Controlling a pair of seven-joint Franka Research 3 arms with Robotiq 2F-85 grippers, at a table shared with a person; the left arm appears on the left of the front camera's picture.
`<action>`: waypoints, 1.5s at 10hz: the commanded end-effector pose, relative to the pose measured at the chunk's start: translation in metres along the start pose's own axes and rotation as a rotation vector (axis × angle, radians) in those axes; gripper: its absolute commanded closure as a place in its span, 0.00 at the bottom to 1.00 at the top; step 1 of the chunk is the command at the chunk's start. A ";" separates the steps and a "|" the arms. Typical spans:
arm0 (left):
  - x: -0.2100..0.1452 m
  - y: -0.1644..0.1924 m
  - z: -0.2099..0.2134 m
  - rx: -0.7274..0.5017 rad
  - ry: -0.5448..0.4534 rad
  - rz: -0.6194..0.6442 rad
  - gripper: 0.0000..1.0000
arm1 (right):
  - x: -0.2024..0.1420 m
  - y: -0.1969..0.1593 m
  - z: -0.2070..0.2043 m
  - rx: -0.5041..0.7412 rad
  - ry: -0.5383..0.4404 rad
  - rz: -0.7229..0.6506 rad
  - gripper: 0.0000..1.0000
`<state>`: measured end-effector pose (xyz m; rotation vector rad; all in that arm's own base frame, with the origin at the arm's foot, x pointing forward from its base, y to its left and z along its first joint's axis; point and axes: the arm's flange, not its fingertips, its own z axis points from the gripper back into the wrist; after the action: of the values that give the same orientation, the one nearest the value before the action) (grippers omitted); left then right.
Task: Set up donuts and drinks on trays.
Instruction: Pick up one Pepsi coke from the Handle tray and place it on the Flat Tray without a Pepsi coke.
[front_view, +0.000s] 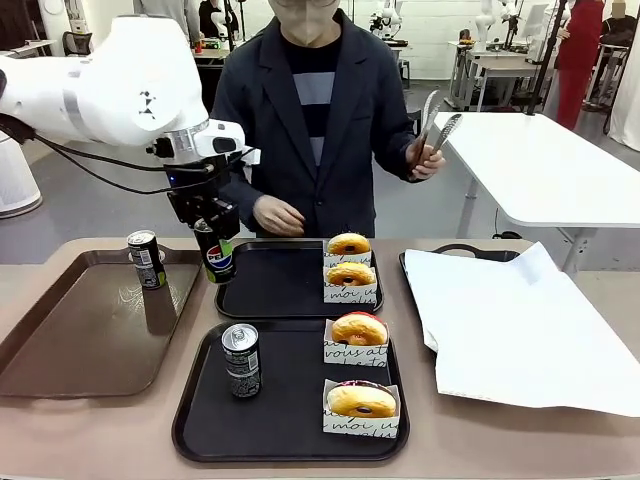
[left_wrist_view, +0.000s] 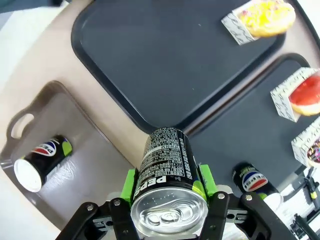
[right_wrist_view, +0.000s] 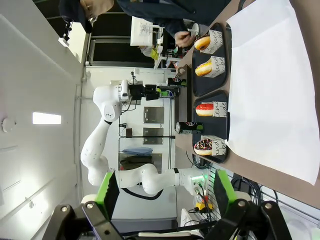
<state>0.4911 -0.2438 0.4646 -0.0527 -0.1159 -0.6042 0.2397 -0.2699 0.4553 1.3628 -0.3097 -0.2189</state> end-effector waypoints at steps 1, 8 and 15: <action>0.019 -0.001 -0.007 0.064 -0.048 0.033 0.42 | 0.000 0.001 0.000 0.013 0.004 0.007 0.00; 0.064 0.010 -0.079 0.149 -0.054 0.039 0.42 | 0.000 0.001 0.000 0.013 0.004 0.007 0.00; 0.078 0.010 -0.109 0.088 -0.009 0.039 0.23 | 0.000 0.001 0.000 0.013 0.004 0.007 0.00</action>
<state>0.5653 -0.2807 0.3770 0.0450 -0.1638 -0.5733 0.2396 -0.2699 0.4554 1.3630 -0.3097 -0.2186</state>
